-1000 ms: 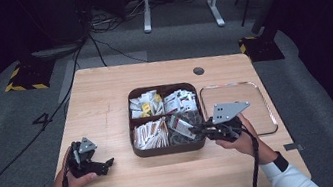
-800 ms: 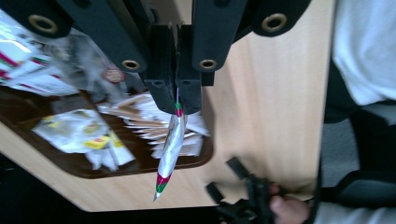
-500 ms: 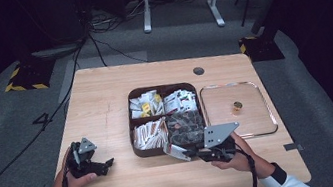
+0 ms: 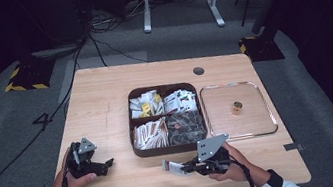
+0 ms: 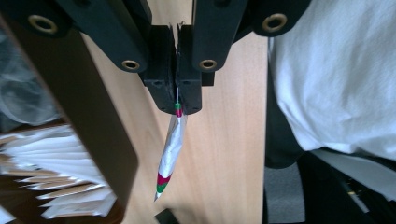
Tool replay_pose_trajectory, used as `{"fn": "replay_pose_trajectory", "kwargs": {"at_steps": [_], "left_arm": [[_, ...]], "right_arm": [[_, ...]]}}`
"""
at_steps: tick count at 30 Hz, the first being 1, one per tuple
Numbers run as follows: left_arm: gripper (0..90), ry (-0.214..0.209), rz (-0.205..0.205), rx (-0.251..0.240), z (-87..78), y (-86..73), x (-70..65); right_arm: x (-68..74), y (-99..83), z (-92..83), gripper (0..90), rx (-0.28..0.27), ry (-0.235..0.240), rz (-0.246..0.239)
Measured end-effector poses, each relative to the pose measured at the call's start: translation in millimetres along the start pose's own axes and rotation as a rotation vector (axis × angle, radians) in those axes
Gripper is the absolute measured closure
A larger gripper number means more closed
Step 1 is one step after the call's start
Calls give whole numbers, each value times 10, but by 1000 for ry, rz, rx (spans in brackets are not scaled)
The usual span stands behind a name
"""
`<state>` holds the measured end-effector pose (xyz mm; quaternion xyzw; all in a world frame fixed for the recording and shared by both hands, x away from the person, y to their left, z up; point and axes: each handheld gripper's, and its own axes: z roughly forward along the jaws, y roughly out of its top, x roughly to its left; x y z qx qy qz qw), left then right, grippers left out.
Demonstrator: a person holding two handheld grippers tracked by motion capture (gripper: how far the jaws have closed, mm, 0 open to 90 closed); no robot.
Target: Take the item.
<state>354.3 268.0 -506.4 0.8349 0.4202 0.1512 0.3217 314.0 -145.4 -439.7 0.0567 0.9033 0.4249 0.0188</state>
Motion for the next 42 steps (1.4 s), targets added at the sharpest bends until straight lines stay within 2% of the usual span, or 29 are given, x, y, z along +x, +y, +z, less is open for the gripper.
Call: {"fn": "replay_pose_trajectory", "kwargs": {"at_steps": [4, 8, 12, 19, 30, 42], "left_arm": [[4, 0, 0, 0, 0, 0, 0], [4, 0, 0, 0, 0, 0, 0], [4, 0, 0, 0, 0, 0, 0], [4, -1, 0, 1, 0, 0, 0], [4, -2, 0, 1, 1, 1, 1], [4, -2, 0, 1, 0, 1, 1]], "right_arm": [[14, -26, 79, 877, 15, 32, 2], [7, -52, 136, 876, 27, 43, 9], [-6, -69, 168, 875, 34, 49, 12], [-81, -100, 145, 844, 32, 32, 32], [-207, -133, 53, 660, 41, -51, 50], [-299, -132, -147, 501, 4, -136, 57]]}}
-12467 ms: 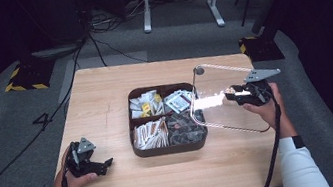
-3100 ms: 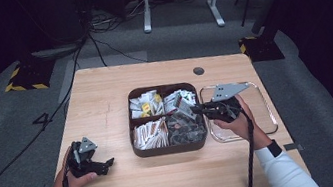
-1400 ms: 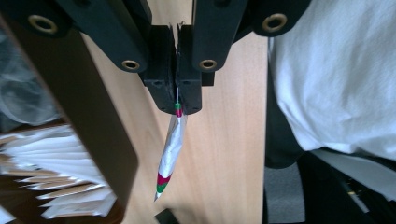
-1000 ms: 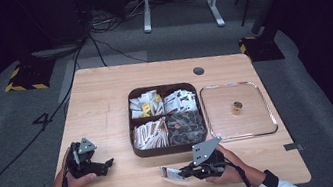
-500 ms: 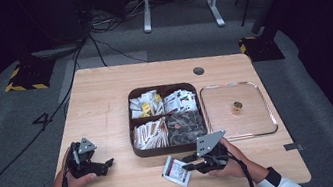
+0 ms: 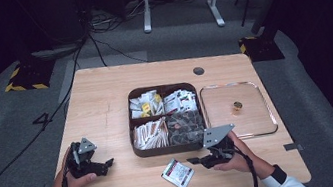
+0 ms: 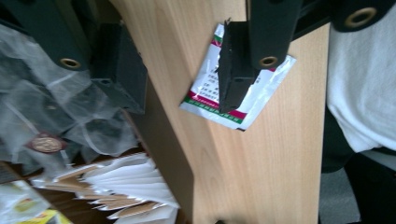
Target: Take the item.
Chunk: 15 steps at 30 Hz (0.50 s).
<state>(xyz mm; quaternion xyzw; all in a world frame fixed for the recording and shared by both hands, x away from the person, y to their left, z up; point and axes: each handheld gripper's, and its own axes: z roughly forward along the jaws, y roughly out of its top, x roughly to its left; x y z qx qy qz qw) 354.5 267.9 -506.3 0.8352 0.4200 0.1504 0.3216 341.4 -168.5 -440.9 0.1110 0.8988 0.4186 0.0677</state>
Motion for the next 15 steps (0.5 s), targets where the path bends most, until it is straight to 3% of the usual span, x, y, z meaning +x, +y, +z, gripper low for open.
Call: {"fn": "replay_pose_trajectory", "kwargs": {"at_steps": [4, 8, 15], "left_arm": [[4, -1, 0, 0, 0, 0, 1], [4, -1, 0, 0, 1, 0, 1], [2, -3, 3, 0, 3, 4, 4]], "right_arm": [[-15, 25, -89, 400, -11, -64, -5], [-70, 30, -174, 307, -33, -111, 21], [-189, 44, -300, 248, -88, -159, 79]]}}
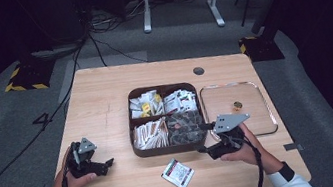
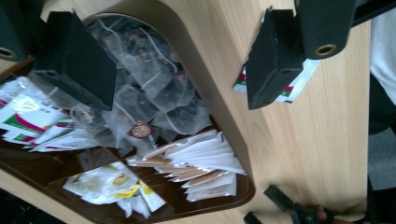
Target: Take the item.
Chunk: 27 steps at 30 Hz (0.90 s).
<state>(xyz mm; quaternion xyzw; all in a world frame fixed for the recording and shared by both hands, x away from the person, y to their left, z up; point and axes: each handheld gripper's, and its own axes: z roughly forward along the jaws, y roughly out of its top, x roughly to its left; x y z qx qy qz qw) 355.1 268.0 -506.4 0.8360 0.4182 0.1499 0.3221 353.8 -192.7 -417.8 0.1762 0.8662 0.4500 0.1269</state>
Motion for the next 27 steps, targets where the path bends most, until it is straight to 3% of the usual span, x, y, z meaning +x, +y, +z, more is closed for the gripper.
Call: {"fn": "replay_pose_trajectory", "kwargs": {"at_steps": [12, 18, 27], "left_arm": [[3, 0, -1, -1, 0, 0, -1], [3, 1, -1, 0, 0, 0, -2], [3, 1, -2, 0, 0, 0, -3]], "right_arm": [[-266, 55, -219, 256, -21, -112, 15], [-453, 26, -291, 256, -28, -165, 55], [-651, -11, -311, 256, 4, -223, 75]]}}
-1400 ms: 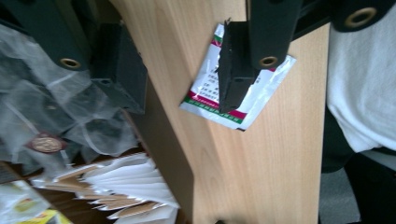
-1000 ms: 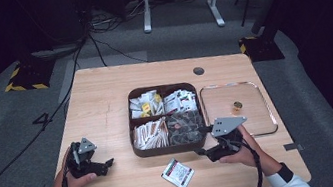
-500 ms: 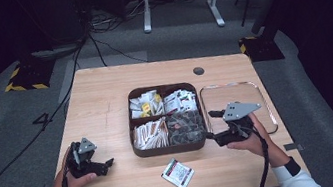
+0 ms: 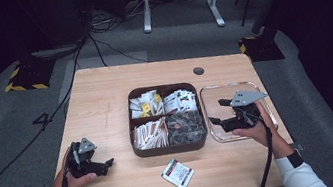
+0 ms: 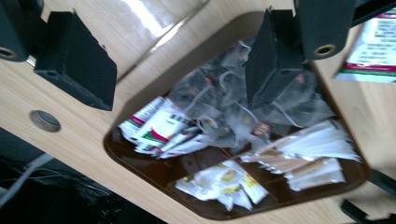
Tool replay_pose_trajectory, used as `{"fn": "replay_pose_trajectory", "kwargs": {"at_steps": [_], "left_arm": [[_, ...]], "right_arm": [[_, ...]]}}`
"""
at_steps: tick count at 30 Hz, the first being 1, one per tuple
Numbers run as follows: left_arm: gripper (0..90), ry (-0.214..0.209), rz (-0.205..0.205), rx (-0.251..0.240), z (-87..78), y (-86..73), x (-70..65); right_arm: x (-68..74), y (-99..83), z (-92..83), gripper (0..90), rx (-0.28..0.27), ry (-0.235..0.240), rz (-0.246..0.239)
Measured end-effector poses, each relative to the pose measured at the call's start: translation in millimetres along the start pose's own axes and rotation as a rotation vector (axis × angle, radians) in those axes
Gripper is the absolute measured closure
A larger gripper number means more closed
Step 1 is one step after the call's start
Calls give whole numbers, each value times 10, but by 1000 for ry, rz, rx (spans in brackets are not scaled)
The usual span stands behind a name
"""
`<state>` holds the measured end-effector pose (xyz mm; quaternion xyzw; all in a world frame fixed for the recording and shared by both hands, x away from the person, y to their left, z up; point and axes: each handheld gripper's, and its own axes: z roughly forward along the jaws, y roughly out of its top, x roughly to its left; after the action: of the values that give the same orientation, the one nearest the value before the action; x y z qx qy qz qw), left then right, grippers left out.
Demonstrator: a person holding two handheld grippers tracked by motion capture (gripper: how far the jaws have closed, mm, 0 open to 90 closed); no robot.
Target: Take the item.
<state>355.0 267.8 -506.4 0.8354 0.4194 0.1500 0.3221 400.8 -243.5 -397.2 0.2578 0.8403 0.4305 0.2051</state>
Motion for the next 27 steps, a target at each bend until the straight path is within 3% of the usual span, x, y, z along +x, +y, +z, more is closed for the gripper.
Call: {"fn": "replay_pose_trajectory", "kwargs": {"at_steps": [16, 27], "left_arm": [[3, 0, 0, 0, 0, 0, 0], [3, -2, -3, 0, 1, 0, -1]], "right_arm": [[-533, -255, 113, 260, 94, -118, 99], [-883, -557, 248, 277, 174, -155, 177]]}}
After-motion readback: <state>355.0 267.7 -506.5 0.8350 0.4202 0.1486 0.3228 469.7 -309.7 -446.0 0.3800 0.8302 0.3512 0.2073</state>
